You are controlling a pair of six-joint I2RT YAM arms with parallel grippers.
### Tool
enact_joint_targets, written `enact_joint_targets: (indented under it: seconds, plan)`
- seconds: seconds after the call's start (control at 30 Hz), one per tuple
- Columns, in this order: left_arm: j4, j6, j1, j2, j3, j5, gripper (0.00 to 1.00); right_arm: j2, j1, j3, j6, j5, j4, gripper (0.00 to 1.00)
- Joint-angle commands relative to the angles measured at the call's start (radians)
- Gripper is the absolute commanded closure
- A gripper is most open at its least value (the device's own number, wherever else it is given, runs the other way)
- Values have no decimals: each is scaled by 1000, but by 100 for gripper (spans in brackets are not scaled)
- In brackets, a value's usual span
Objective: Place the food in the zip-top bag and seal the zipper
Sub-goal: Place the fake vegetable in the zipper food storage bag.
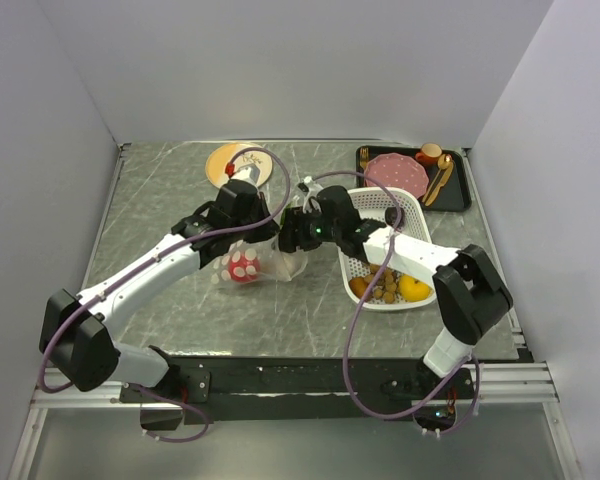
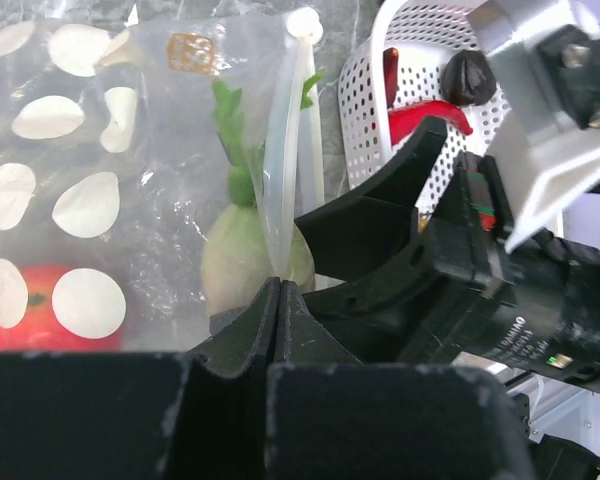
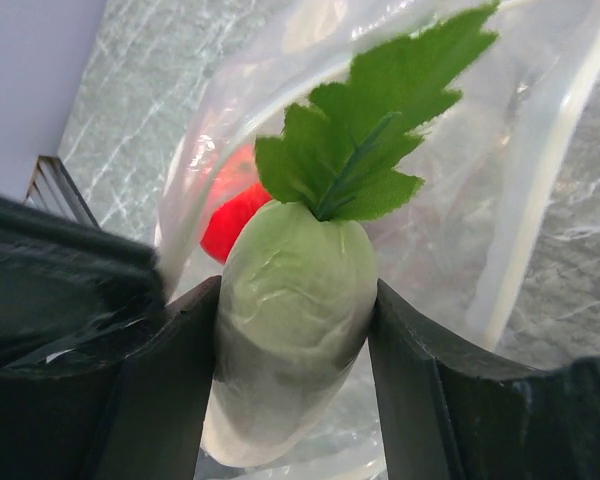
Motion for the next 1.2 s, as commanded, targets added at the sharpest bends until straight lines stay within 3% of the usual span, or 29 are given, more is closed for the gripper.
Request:
enact_joint_targets:
  seconds: [0.0, 0.03, 0.2, 0.47, 0.67, 0.7, 0.77, 0.9, 1.07, 1.17]
  plan:
    - [45, 2, -6, -48, 33, 15, 99, -24, 7, 44, -11, 26, -21, 27]
    - [42, 3, -6, -52, 35, 6, 99, -41, 4, 35, -11, 37, -12, 21]
    - [16, -7, -4, -65, 53, -43, 99, -130, -7, 43, -17, 102, -50, 13]
    - [-99, -15, 14, -80, 153, -134, 99, -326, -39, 4, -8, 303, -89, 14]
    - [-159, -21, 118, -89, 271, -51, 99, -442, -88, -78, -13, 383, -119, 15]
    - [-240, -27, 155, -57, 305, -42, 99, -445, -91, -95, -16, 391, -127, 15]
    - [-253, -23, 158, 3, 299, -26, 99, -455, -111, -118, -10, 412, -134, 16]
    - [-161, -43, 158, -28, 193, 0, 99, -471, -147, -160, 10, 414, -159, 16]
    - [-203, -13, 149, -28, 253, 9, 99, -500, -214, -201, 46, 466, -171, 17]
    - [-211, -7, 149, -13, 274, 90, 99, -466, -269, -183, 52, 454, -214, 18]
